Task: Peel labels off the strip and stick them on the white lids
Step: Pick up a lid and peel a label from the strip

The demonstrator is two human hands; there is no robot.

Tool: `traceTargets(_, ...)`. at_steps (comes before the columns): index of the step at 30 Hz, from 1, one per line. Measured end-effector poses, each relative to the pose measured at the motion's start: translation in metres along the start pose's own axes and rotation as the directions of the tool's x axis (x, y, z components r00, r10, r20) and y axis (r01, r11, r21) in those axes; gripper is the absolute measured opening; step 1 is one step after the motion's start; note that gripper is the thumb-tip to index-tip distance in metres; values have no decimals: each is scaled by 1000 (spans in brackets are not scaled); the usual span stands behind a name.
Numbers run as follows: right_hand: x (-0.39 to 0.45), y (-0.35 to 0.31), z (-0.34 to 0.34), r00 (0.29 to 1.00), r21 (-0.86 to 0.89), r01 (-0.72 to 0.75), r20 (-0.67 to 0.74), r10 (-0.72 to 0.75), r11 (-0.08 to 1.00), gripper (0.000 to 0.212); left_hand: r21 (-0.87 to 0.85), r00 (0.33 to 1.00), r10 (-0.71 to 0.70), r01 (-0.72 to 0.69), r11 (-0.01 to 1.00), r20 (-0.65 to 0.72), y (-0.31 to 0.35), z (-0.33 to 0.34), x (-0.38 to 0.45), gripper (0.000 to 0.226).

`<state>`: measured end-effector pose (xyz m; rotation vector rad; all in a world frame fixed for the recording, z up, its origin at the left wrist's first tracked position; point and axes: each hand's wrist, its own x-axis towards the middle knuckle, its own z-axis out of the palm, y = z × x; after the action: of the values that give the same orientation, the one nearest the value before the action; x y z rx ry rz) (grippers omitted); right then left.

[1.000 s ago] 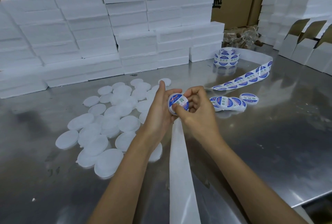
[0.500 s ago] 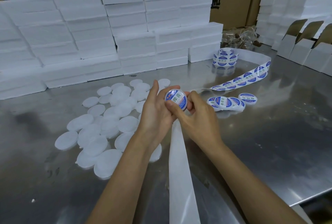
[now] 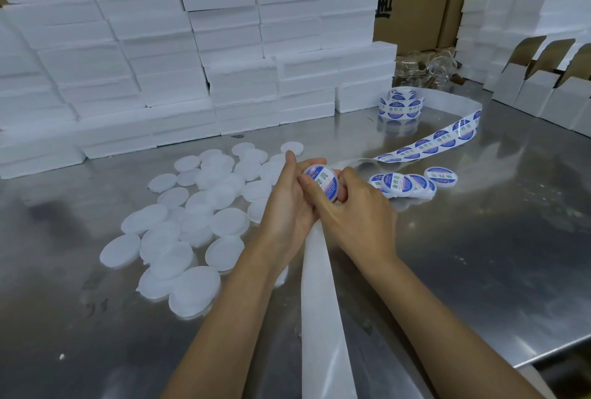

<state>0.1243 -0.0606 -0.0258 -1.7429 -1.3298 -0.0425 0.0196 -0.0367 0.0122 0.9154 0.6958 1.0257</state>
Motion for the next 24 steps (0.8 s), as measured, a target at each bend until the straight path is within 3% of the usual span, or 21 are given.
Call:
traceTargets(6, 0, 3, 1, 999, 34, -1, -52, 3, 999, 57, 29, 999, 12, -14, 999, 50, -2, 2, 1, 53)
traceTargets(10, 4, 5, 2, 996, 158, 34, -90, -20, 987, 45, 23, 996, 46, -48, 999, 78, -2, 3, 0, 36)
traceTargets(15, 4, 6, 5, 998, 253, 21, -60, -6, 967, 35, 227, 987, 152, -135, 965, -60, -6, 5, 0, 23)
traceTargets(20, -3, 0, 6, 993, 151, 111, 29, -116, 982, 53, 172, 967, 220, -197, 965, -127, -5, -5, 1, 23)
traceTargets(24, -4, 0, 11, 988, 184, 140, 44, -151, 973, 38, 139, 969, 212, -195, 971, -124, -6, -3, 0, 22)
